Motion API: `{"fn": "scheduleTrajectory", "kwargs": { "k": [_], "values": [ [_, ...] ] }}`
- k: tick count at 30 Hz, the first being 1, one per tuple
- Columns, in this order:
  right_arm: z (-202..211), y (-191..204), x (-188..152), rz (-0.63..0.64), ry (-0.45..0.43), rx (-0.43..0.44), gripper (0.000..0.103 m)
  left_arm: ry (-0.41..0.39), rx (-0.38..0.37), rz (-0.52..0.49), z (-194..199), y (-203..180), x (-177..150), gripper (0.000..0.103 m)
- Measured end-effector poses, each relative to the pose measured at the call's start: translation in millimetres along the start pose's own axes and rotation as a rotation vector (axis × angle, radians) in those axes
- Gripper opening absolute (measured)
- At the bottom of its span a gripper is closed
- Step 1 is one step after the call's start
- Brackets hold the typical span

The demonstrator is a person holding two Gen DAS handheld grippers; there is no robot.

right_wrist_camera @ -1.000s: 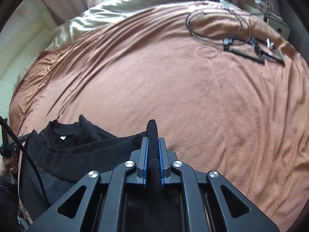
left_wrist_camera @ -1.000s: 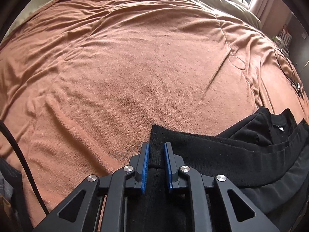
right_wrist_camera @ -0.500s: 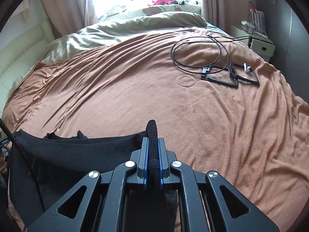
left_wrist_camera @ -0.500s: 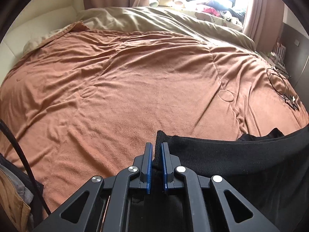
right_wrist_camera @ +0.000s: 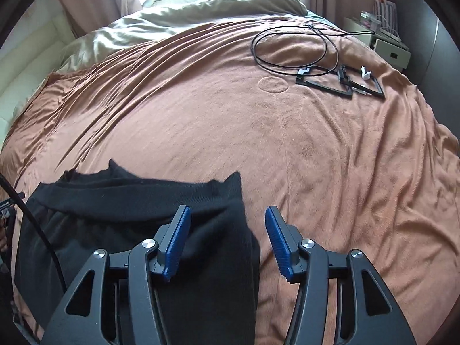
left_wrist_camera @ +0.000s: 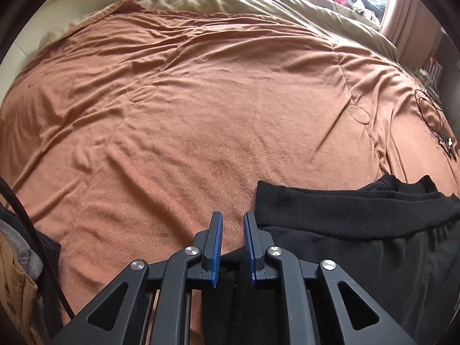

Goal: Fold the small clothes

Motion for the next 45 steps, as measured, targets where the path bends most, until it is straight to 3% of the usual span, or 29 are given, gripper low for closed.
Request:
{"fn": "scheduleTrajectory", "kwargs": {
  "k": [13, 19, 36, 37, 39, 40, 45],
  "values": [
    [40, 2, -53, 0.042, 0.081, 0.009, 0.052, 0.053, -0.111, 0.013, 40, 0, -74, 0.018],
    [52, -6, -90, 0.002, 0.105, 0.05, 0.052, 0.076, -0.138, 0.043, 51, 4, -112, 0.036],
    [66, -24, -172, -0.137, 0.122, 0.094, 0.052, 0.094, -0.189, 0.104, 67, 10, -177, 0.036],
    [67, -25, -177, -0.141, 0.121, 0.094, 0.052, 0.095, -0.187, 0.107, 66, 11, -179, 0.032],
    [70, -25, -185, -0.146, 0.119, 0.095, 0.052, 0.094, -0.169, 0.104, 67, 13, -181, 0.009],
    [71, -25, -186, -0.147, 0.117, 0.097, 0.052, 0.091, -0.159, 0.099, 69, 15, -182, 0.004],
    [78, -24, -191, -0.147, 0.115, 0.09, 0.052, 0.075, -0.173, 0.121, 75, 24, -186, 0.004]
  ]
}}
Point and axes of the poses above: each gripper's, at about its wrist camera, not at the fingertips, and z roughly against the way its jaws point, y to its left, x to its top, the point moved 4 cm from there along -z, roughly the way its jaws point, and after that the axes turned 4 degrees about y, right-handed, at the moved point
